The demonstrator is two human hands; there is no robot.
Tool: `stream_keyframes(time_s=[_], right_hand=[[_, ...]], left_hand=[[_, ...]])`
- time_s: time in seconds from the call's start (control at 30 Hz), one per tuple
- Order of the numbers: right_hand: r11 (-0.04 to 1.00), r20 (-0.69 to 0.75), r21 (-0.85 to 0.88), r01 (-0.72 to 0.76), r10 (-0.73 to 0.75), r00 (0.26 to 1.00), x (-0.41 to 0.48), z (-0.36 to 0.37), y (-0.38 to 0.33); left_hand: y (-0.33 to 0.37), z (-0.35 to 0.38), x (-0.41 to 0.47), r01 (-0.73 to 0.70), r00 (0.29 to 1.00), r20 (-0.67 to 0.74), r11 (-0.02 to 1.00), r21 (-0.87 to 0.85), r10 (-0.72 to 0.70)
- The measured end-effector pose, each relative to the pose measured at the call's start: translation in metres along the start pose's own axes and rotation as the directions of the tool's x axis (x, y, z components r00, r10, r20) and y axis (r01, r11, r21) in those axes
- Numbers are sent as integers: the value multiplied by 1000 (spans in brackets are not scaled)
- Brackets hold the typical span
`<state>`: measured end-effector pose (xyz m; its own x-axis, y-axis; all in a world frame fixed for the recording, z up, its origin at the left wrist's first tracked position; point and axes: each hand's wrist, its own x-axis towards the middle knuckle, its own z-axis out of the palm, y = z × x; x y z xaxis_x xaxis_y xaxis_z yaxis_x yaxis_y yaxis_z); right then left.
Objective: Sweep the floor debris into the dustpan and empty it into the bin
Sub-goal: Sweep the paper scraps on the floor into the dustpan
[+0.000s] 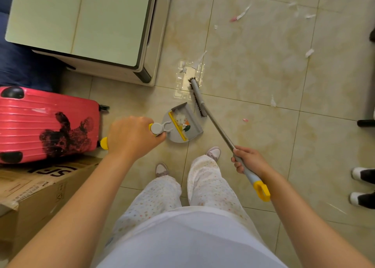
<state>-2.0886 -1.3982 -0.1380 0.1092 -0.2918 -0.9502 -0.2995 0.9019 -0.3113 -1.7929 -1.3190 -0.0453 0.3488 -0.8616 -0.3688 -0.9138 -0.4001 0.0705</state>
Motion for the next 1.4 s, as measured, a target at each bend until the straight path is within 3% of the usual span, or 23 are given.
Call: stream_keyframes(time_s=[0.17,0.5,0.83,1.1,1.4], right_hand=[[997,-124,-59,47,-54,991,3,-19,-7],[998,-310,1,61,-58,949,-4,-89,-8],[991,-345,125,52,-6,939,13,-162,-7],[988,-245,155,-16,54,968,42,-176,-6],[815,117,553,-172,128,985,19,-175,-7]], left_hand=[[7,-10,5,0,1000,2,1000,3,0],[72,-19,32,-133,991,12,990,49,133],[169,-11,73,-295,955,44,951,95,292],[226,-9,100,-319,948,37,937,140,317],[231,-12,107,-322,946,31,936,140,321]])
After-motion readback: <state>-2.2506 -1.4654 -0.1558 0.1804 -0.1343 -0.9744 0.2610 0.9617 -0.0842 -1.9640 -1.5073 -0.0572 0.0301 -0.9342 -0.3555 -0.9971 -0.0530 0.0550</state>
